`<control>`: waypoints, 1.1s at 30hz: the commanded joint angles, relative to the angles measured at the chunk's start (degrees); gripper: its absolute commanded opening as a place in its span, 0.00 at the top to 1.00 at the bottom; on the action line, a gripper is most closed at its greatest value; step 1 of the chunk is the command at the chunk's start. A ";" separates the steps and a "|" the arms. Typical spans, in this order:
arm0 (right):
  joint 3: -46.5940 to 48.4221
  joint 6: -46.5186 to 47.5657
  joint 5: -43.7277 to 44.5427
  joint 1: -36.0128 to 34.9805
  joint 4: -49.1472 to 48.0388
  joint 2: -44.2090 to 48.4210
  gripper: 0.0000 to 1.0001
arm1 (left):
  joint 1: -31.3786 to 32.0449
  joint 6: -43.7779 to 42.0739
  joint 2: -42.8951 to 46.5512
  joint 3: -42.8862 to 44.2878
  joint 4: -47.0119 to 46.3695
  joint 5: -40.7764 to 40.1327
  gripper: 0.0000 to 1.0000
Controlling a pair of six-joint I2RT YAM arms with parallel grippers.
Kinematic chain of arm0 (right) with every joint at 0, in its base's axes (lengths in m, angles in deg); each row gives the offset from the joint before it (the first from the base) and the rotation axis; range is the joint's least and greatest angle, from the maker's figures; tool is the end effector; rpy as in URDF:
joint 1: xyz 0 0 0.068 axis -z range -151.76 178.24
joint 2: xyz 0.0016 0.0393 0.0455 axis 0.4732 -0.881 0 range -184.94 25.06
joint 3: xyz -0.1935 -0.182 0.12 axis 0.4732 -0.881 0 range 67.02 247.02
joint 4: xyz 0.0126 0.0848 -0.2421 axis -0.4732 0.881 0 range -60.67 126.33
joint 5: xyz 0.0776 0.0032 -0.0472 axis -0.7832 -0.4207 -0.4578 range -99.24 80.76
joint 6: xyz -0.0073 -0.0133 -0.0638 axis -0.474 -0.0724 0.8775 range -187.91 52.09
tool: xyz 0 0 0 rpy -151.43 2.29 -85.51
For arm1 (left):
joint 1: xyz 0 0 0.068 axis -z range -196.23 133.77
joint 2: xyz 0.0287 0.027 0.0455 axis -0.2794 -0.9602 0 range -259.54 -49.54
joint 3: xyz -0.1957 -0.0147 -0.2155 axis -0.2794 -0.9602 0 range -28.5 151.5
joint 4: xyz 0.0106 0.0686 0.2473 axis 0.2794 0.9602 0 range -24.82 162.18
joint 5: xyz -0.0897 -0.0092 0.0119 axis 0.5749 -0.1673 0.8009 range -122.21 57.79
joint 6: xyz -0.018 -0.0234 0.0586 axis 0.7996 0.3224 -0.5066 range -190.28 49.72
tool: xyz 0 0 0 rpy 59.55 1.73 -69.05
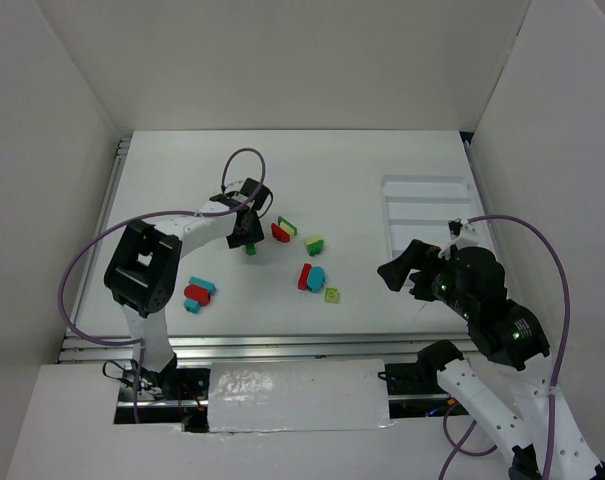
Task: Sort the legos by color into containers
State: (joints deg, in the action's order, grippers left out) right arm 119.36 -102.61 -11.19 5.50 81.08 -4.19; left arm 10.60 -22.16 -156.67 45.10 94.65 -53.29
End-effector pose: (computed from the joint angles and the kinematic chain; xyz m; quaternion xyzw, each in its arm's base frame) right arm 0.0734 0.0326 0.3411 0.0810 0.8562 0.2579 0.4402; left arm 0.3584 -0.1603 0.1927 -0.2186 0.9316 0.0015 0.2903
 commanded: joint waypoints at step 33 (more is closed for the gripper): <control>-21.21 -11.61 -29.74 -0.37 -43.99 2.27 0.02 | 9.99 6.45 29.69 -13.30 -31.90 44.35 1.00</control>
State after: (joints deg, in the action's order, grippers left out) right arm 99.97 -110.28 -30.89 5.50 53.45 -3.12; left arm 19.78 -19.60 -127.82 34.26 73.47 -21.03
